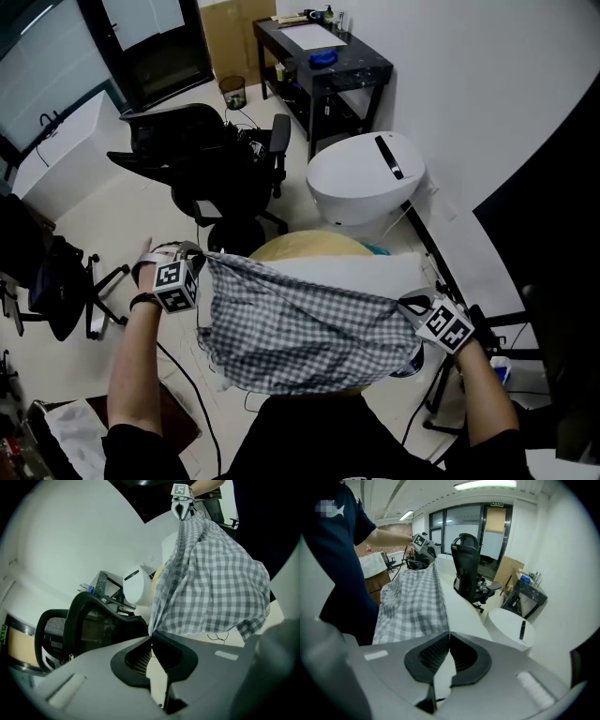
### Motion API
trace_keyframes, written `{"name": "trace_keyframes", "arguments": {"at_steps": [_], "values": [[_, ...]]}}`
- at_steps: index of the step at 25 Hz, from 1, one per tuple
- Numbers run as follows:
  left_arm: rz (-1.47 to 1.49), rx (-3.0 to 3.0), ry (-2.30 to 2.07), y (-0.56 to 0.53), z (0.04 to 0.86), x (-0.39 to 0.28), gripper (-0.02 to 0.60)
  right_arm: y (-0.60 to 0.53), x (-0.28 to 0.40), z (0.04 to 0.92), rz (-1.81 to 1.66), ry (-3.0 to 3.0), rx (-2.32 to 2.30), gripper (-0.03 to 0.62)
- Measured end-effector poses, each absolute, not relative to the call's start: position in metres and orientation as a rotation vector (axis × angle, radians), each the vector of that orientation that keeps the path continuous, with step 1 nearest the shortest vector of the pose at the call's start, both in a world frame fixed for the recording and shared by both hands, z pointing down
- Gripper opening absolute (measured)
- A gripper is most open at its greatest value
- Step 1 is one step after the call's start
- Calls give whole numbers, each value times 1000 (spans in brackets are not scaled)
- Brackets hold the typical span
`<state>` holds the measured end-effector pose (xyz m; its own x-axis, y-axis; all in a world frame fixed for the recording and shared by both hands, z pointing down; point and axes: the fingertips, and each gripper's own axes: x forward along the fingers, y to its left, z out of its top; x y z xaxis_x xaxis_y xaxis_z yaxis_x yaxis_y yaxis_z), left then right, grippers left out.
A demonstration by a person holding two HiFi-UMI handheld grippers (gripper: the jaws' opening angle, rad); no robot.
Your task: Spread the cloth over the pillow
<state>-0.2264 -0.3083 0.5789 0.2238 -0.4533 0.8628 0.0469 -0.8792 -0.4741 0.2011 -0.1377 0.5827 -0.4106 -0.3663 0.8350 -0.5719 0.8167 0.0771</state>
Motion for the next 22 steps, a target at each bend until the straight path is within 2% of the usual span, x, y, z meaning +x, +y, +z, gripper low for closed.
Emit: {"name": "trace_keyframes", "arguments": {"at_steps": [9, 22], "values": [[-1715, -2088, 352, -333, 582, -224, 0, -234, 224, 542, 65, -1933, 861, 12], [-1897, -2187, 350, -373, 649, -252, 0, -336, 202, 602, 40, -1811, 766, 12]]}}
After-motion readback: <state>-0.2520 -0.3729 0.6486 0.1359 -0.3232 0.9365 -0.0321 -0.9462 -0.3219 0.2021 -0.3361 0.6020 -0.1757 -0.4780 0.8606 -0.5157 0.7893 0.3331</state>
